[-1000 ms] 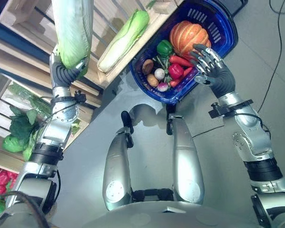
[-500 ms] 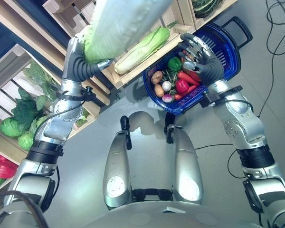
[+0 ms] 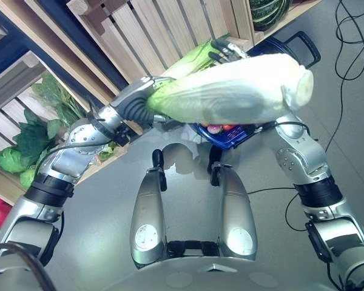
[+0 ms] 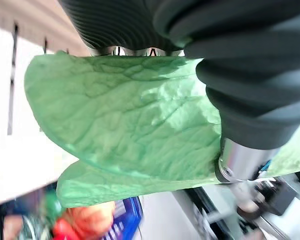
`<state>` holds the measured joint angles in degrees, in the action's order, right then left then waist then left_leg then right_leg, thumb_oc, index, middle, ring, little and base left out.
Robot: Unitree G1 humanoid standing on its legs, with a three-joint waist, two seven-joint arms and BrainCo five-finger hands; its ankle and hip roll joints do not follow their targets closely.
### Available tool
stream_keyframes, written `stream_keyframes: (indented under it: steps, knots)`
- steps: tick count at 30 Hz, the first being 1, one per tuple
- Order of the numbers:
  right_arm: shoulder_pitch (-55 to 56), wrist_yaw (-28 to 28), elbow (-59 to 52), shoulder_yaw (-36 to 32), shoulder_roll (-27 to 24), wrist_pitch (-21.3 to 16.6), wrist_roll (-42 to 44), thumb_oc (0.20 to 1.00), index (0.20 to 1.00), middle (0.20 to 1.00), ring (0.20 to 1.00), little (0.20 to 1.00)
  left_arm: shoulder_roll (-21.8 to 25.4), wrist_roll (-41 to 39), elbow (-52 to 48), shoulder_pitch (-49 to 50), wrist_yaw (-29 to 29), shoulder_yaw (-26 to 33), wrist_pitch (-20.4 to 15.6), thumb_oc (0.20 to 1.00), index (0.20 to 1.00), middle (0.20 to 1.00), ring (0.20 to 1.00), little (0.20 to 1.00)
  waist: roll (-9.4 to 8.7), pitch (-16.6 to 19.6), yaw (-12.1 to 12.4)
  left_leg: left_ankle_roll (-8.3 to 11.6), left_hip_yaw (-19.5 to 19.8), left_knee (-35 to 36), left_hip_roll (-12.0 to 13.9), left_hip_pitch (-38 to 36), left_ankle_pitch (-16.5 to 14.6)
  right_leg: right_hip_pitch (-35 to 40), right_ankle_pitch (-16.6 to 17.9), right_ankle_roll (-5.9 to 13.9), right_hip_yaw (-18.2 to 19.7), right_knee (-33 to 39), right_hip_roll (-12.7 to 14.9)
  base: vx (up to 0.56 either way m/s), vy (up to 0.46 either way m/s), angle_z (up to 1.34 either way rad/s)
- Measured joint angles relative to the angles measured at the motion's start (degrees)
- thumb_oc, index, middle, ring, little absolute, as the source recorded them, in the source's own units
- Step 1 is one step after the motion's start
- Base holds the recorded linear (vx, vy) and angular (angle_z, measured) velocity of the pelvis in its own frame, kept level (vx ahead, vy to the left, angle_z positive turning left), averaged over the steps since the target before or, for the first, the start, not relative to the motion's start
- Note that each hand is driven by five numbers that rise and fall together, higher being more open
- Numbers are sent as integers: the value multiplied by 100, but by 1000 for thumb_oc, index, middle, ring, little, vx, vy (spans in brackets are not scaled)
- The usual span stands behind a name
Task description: Pick up fruits and vegetables into the basket
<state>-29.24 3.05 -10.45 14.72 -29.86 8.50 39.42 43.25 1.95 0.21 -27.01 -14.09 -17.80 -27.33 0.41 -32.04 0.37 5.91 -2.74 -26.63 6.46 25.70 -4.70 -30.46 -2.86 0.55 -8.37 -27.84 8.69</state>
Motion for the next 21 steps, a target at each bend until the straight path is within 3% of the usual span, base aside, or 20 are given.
stream_keyframes:
  steps: [7,16,21]
  knots:
    - [-23,126,-34,431,137,-3,-45,1000,1000,1000,1000,1000,-10,-946,-295,38,-1189,-204,605,200,200,200,200,200,5,-3,3,-35,-24,31,-49,-1,11,-3,17,30,11,43,46,-24,16,0]
    - [-7,-128,-132,584,28,-37,-813,1000,1000,1000,1000,1000,-271,-1688,-580,250,-1665,-232,586,200,200,200,200,200,13,-7,-34,-75,-160,149,-65,-10,36,-34,73,80,97,167,56,-13,23,-2]
    - [298,-249,-123,247,-38,-250,-930,1000,1000,1000,1000,1000,-616,-2066,-781,521,-1762,-10,463,200,200,200,200,200,19,-10,-45,-76,-235,214,-59,-73,40,-32,77,78,116,190,53,-13,10,-4]
